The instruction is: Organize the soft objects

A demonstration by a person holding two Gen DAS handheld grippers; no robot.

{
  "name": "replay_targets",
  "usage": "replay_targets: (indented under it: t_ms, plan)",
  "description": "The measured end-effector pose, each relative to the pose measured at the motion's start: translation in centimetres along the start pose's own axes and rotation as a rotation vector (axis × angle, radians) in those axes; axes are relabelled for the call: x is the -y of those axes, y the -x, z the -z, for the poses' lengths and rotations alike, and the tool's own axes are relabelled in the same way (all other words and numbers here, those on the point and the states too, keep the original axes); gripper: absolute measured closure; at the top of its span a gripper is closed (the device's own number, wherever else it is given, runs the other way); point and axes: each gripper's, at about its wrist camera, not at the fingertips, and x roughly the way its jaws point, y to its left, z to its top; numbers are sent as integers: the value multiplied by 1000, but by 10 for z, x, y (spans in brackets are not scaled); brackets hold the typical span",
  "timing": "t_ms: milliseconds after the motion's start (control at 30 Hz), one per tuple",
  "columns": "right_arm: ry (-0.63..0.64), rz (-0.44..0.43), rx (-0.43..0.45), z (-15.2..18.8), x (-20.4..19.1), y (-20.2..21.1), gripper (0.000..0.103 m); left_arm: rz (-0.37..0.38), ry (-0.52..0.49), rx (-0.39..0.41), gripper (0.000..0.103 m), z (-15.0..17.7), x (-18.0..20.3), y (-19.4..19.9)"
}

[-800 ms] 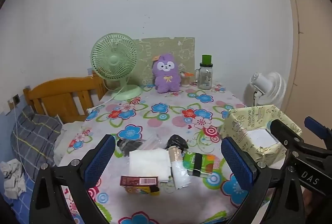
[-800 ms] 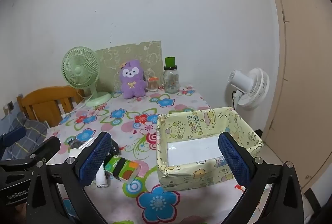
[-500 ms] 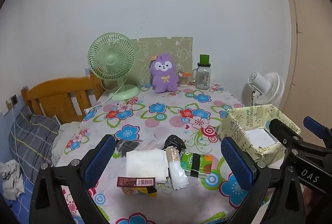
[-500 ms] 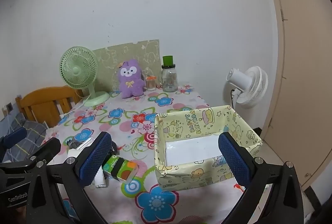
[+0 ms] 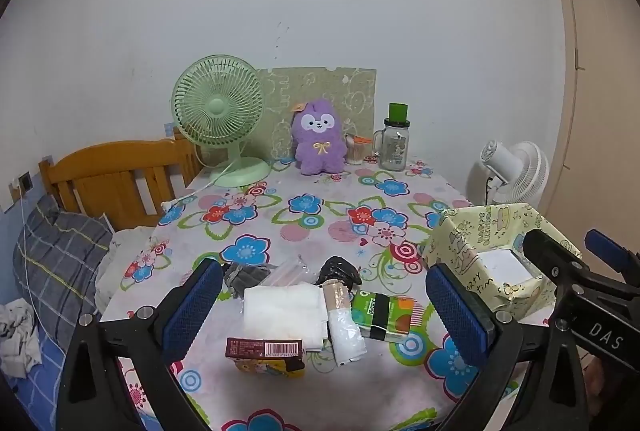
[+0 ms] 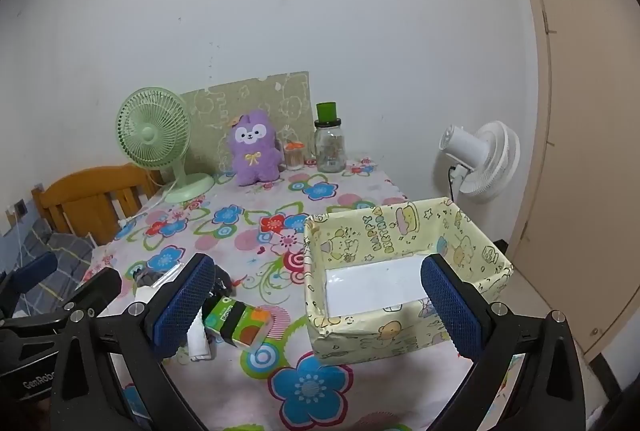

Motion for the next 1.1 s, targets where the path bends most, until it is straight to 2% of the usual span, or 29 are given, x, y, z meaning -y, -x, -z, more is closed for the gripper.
replay_targets:
  t_ms: [167, 333, 1100]
  plan:
    - [10, -1, 3, 2, -3, 0, 0, 0, 10, 9, 1, -1, -2, 1]
    - [23, -7, 0, 3, -6, -1, 0, -49, 11, 16, 1, 1, -4, 1]
    - [38, -15, -10, 1, -9, 0, 0, -50, 17, 11, 1, 1, -5, 0]
